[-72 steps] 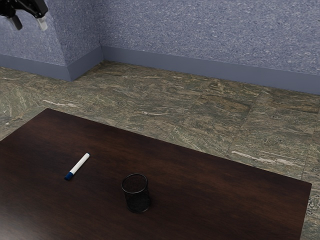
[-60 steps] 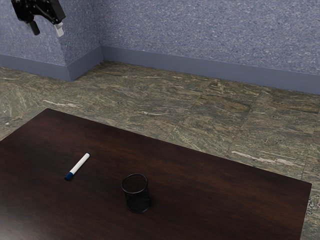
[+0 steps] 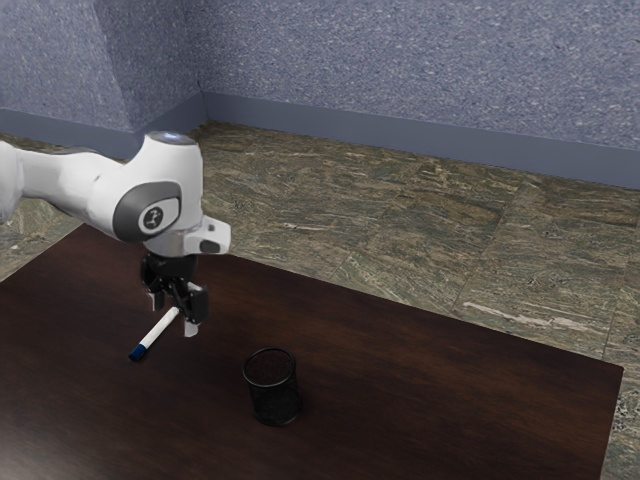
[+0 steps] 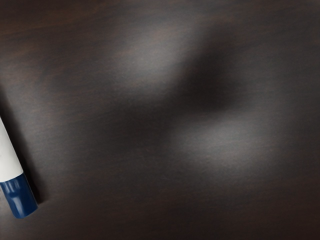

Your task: Put the marker into the pen holder.

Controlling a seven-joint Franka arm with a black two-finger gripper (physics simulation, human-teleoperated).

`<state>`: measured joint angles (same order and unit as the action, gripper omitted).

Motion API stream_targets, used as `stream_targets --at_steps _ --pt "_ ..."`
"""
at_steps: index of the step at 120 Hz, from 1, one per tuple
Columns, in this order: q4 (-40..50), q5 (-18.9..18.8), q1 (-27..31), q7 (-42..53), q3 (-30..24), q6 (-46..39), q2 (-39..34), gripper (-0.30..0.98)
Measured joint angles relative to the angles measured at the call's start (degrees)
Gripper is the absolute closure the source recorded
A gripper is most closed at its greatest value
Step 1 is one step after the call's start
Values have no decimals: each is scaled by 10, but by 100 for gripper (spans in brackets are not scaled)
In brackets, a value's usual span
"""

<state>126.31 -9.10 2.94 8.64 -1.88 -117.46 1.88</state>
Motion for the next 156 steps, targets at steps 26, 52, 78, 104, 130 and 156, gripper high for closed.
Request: stream_targets --at_steps 26,52,78,104,130,156 --pt "-8 10 250 24 1 -122 61 0" --pt "-105 30 215 42 11 -174 165 0" --pt "-176 58 171 58 15 -189 244 0" --pt "-181 74 163 72 14 -193 257 0" --pt "-152 81 163 82 11 -191 244 0" --pt "-129 82 162 90 10 -191 229 6"
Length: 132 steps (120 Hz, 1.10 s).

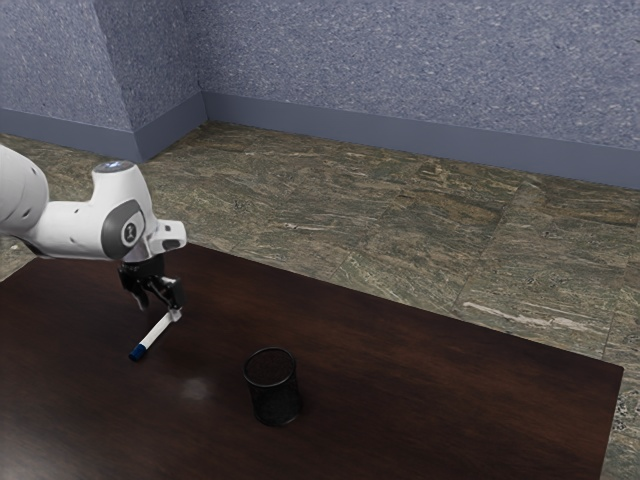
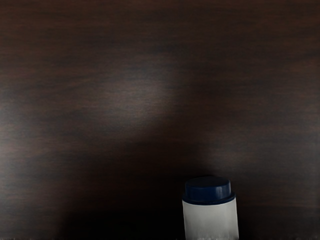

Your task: Put the marker into the pen holder.

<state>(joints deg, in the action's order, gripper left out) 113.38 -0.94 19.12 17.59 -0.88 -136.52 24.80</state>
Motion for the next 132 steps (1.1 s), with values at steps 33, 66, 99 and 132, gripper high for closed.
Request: stream_targets --at_steps 33,66,99,132 --pt "4 4 -2 5 0 0 -2 55" --pt "4 0 -1 2 0 0 -2 73" --pt "3 -14 -106 -16 1 8 -128 77" --pt "0 45 -294 -44 1 -85 -164 78"
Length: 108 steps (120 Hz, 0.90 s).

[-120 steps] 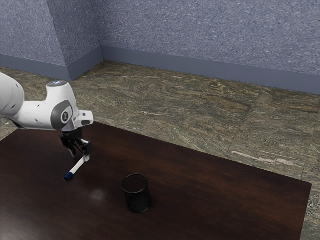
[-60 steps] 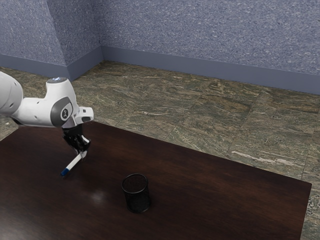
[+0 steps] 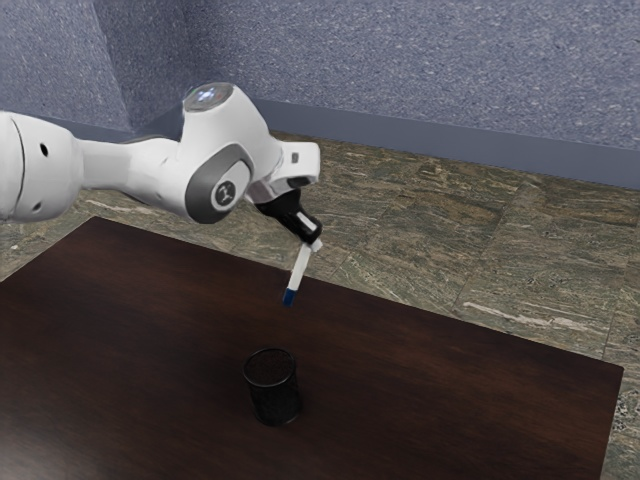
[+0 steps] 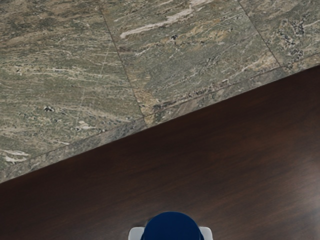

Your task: Put the marker into the pen holder.

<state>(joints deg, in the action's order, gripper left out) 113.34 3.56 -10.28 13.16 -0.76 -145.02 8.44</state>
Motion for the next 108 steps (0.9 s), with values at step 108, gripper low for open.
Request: stream_targets --at_steps 108 --pt "261 59 2 -39 -47 -67 -200 74"
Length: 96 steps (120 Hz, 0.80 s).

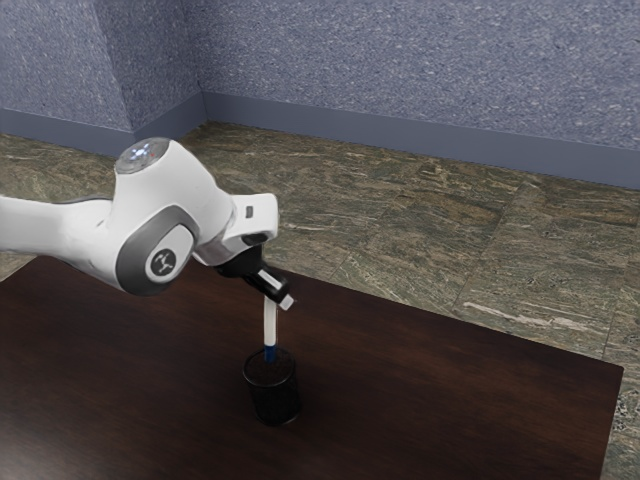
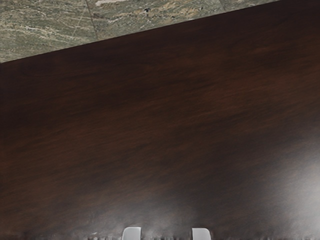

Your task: Put the marker into the pen holder.

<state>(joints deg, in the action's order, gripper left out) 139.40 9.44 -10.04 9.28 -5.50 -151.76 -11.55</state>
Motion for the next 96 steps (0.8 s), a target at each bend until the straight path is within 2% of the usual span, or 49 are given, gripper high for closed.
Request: stream_targets --at_steps 20,62,78,88,92,96 --pt "13 0 20 -5 -3 1 -2 74" --pt "13 2 30 -10 -5 -7 87 73" --pt "10 9 31 -3 -3 -8 95 43" --pt "6 7 28 3 -3 -8 85 29" --pt "-16 -3 26 10 0 -4 69 25" --pt "-93 -14 30 20 6 32 57 21"
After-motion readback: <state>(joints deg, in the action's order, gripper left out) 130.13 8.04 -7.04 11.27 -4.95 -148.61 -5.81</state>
